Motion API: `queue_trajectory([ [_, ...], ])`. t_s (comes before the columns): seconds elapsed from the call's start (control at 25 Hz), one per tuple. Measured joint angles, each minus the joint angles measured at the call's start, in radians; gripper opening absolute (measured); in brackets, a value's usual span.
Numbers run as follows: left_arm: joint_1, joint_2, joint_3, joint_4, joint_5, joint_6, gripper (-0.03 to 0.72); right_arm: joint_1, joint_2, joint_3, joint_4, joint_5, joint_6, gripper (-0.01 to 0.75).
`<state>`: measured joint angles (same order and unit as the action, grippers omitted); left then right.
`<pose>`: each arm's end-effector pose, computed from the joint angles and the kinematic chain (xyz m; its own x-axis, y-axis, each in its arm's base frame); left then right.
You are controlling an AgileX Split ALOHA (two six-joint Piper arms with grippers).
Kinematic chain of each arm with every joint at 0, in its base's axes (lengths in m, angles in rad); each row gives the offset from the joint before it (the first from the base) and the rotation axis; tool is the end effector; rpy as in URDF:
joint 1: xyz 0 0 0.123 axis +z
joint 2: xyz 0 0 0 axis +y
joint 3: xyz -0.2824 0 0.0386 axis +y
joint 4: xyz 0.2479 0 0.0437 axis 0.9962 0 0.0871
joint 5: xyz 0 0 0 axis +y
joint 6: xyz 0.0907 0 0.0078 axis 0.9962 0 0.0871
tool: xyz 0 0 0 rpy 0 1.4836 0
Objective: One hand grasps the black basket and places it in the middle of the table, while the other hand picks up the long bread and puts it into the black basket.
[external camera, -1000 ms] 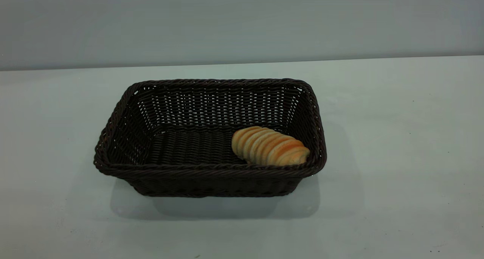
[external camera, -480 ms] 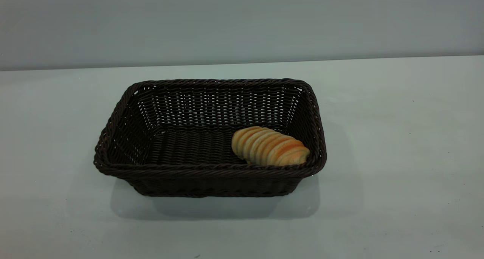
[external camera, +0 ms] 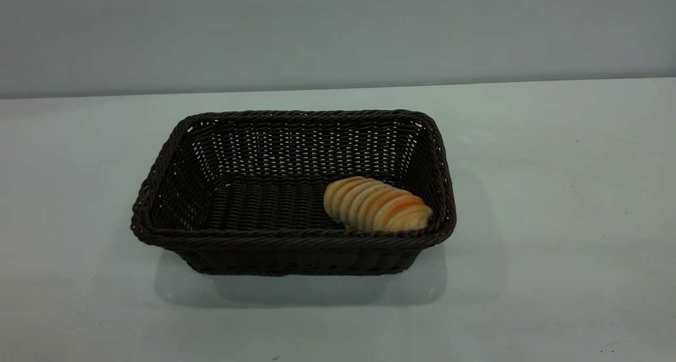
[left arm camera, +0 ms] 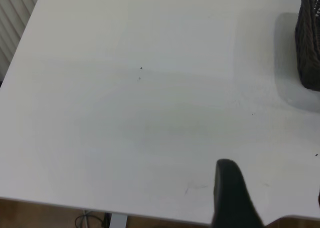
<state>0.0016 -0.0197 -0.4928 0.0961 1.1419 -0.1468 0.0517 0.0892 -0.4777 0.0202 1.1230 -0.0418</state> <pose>-0.0108 0.0079 0.2689 -0.5035 -0.1069 -0.8574 -0.1308 0.9903 -0.0467 0.0075 0.0020 0.2660 -0.5997 -0.0641 -0.7977 -0.0860 0.9962 -0.0154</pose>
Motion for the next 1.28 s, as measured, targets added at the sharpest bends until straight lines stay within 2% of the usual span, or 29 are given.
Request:
queue_trajectory([
  [0.64, 0.0, 0.0, 0.0, -0.043, 0.0, 0.087, 0.476, 0.0, 0.0, 0.0, 0.0, 0.0, 0.0, 0.352],
  [1.28, 0.0, 0.0, 0.0, -0.048, 0.0, 0.091, 0.476, 0.0, 0.0, 0.0, 0.0, 0.0, 0.0, 0.352],
])
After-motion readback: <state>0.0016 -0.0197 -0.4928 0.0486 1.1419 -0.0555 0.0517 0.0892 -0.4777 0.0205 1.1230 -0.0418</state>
